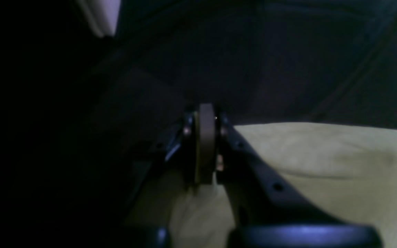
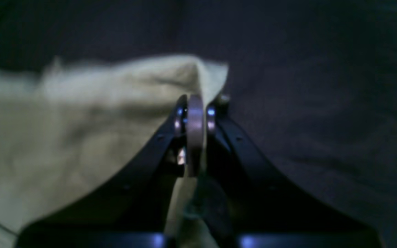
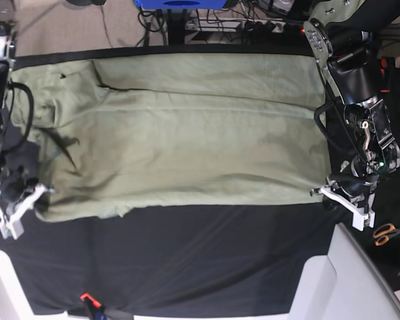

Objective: Fold the T-shirt properly
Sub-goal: 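Grasp the hem corners with both grippers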

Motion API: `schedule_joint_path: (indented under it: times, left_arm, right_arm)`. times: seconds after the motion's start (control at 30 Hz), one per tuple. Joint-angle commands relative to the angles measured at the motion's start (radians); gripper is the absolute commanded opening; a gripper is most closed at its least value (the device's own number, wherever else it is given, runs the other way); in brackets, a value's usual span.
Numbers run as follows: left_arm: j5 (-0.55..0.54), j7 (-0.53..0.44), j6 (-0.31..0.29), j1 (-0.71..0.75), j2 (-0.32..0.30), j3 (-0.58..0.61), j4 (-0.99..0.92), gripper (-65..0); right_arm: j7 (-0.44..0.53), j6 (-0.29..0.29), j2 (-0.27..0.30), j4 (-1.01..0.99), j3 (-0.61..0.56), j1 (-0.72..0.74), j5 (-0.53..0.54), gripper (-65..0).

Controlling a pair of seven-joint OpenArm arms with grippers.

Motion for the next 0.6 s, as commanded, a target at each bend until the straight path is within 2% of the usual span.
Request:
schedule_joint_path:
  times: [0.0, 0.3, 0.47, 0.57]
  left_arm:
    - [-0.009, -0.023, 0.004, -0.022, -0.018, -0.003, 0.019, -65.0]
    - [0.0, -0.023, 0.004, -0.022, -0.019, 0.004, 0.019, -65.0]
    - [0.0, -0.023, 0.004, -0.021, -0.019, -0.002, 0.021, -65.0]
    - [0.0, -0.023, 0.004, -0.004, -0.03, -0.002, 0.021, -65.0]
  right_arm:
    - [0.059, 0.003, 0.026, -0.022, -0.021, 0.04, 0.012, -64.7]
    - [0.415, 0.008, 0.118, -0.356, -0.239, 0.16, 0.012, -64.8]
    - [0.533, 0.009, 0.146, -0.404, -0.412, 0.201, 0.012, -64.8]
    - [0.58, 0.009, 0.15, -0.407, -0.476, 0.204, 0.012, -64.8]
